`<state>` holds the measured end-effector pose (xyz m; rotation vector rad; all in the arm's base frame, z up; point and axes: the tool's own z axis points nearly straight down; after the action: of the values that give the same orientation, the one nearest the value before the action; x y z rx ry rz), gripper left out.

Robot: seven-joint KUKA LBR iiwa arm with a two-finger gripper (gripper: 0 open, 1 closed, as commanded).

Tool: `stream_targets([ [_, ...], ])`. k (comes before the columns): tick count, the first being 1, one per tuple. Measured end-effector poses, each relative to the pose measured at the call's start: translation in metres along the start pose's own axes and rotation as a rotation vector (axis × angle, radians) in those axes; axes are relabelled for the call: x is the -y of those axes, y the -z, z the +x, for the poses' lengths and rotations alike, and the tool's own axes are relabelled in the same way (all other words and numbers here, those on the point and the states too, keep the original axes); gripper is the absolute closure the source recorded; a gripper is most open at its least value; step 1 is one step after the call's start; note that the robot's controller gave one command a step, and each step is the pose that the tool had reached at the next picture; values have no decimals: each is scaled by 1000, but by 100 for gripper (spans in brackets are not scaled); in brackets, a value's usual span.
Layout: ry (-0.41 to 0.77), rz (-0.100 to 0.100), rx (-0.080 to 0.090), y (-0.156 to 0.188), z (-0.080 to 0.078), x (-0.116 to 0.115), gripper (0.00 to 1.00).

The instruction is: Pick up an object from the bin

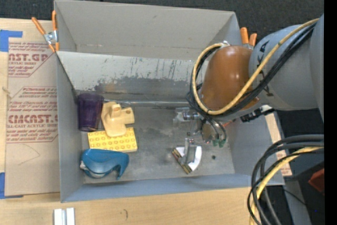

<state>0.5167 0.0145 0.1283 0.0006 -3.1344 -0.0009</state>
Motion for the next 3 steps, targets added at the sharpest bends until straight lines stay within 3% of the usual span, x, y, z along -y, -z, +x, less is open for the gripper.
stream_targets([
  [1, 0, 0, 7, 4, -2, 0, 0],
  [2, -61, -3, 11, -7, 10, 14, 0],
  [3, -91, 0, 5, -36, 26, 38, 0],
])
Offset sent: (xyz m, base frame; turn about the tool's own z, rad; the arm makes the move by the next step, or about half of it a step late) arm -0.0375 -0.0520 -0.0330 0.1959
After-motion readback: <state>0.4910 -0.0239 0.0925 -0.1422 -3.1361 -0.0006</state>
